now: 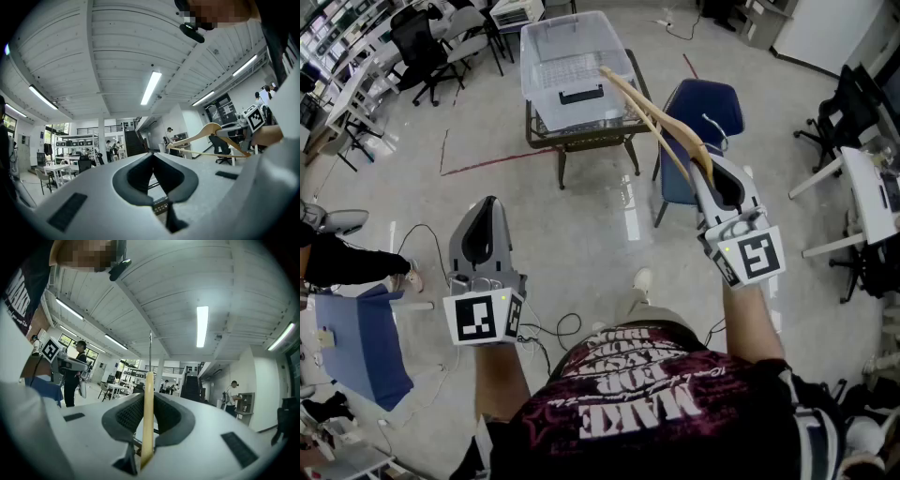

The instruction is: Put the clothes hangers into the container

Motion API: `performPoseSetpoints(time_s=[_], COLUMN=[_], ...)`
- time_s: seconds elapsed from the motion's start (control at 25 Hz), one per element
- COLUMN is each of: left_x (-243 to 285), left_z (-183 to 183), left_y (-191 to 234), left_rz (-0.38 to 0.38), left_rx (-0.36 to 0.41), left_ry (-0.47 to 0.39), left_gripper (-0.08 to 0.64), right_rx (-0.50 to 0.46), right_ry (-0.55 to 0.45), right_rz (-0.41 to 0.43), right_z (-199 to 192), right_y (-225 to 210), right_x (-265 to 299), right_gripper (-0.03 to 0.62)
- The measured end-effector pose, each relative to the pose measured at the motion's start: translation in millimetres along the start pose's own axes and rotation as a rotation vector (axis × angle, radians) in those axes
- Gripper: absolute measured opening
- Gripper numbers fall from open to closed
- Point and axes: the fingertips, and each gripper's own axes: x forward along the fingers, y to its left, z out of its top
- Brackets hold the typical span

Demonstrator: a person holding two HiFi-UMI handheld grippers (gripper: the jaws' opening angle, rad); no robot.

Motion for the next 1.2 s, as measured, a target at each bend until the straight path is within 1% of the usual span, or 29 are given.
performPoseSetpoints(time_s=[0.24,0.4,0.56,0.72,0.92,1.08,1.2], left_x=[-46.1,-63.7,-70.8,-63.3,-38.0,-12.9,7.0], left_z=[-6.8,-8.1,-19.2,-32.8,-35.6,-45.0,-45.9], left_y=[-4.2,-7.6,-7.6,-6.0,-11.7,1.4,11.4], left_rz=[-0.05,-0.069,-0.088,-0.1,-0.119,-0.122,-0.113], left_rx=[0.001,-0.01,-0.029,-0.043,-0.033,-0.03,-0.032], left_ry=[-0.001,-0.004,0.011,0.032,0.038,0.062,0.054], left_gripper=[0.006,0.006,0.006,0.006,0.006,0.006,0.006], right_rx=[-0.01,0.015,0.029,0.047,0.075,0.102,0.122], right_ry=[0.032,0.016,0.009,0.01,0.004,0.01,0.011], right_rz=[0.002,-0.002,-0.009,-0.025,-0.05,-0.046,-0.028], right_z=[6.7,17.3,26.2,27.2,20.2,7.5,0.1], right_y=[47.6,59.6,64.1,58.0,34.3,28.8,22.6], right_x=[-34.5,-52.8,-58.1,-58.6,-50.5,-24.4,-1.8], right_gripper=[0.063,0.063,0.063,0.063,0.063,0.063,0.063])
